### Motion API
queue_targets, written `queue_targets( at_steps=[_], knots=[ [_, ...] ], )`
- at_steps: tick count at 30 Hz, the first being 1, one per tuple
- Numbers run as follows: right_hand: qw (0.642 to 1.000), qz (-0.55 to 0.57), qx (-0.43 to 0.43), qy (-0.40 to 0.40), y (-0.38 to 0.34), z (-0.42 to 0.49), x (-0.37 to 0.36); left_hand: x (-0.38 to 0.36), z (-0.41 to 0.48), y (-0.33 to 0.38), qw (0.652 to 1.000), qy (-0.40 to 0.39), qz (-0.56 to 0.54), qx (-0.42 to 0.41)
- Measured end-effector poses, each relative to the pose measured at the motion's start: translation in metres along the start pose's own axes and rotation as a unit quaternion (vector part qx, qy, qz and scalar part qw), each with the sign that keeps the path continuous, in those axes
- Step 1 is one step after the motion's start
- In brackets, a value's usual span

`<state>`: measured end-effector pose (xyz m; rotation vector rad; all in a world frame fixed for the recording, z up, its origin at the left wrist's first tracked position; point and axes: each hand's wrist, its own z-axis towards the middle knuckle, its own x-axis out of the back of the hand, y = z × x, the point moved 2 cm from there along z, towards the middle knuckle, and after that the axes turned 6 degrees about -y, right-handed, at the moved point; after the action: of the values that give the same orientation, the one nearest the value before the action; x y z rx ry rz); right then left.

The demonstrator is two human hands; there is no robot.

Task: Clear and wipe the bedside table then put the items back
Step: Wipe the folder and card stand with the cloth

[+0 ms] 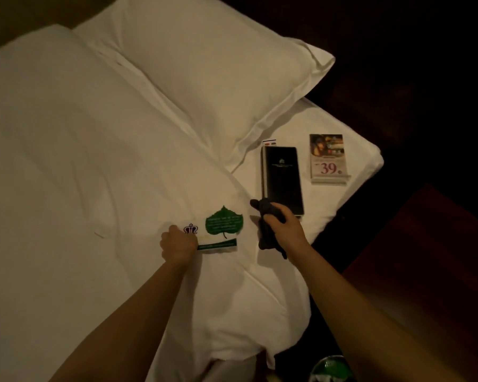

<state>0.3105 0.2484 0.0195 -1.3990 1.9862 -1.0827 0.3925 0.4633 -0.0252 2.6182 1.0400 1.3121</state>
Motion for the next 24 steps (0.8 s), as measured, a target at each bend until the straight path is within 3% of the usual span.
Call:
queue_targets(
  at_steps=[6, 10, 18, 21, 24],
  knots=[
    [0.996, -0.076, -0.003, -0.036, 0.011, 0.019, -0.044, 0.006, 0.010, 0.000, 0.990, -0.037, -0.136, -0.016],
    [0.980, -0.197, 0.004, -0.042, 0.007, 0.023, -0.073, 0.024, -0.014, 0.007, 0.946, -0.076, -0.312, -0.044],
    [0.920, -0.307, 0.243, -0.034, -0.056, -0.014, -0.128, 0.069, -0.046, 0.056, 0.877, -0.108, -0.454, -0.116],
    [0.891, -0.355, 0.284, -0.013, -0.077, -0.007, -0.113, 0.071, -0.055, 0.072, 0.864, -0.110, -0.475, -0.127],
    [0.895, -0.364, 0.250, 0.064, -0.093, 0.018, -0.075, 0.068, -0.064, 0.088, 0.850, -0.107, -0.497, -0.136]
  ],
)
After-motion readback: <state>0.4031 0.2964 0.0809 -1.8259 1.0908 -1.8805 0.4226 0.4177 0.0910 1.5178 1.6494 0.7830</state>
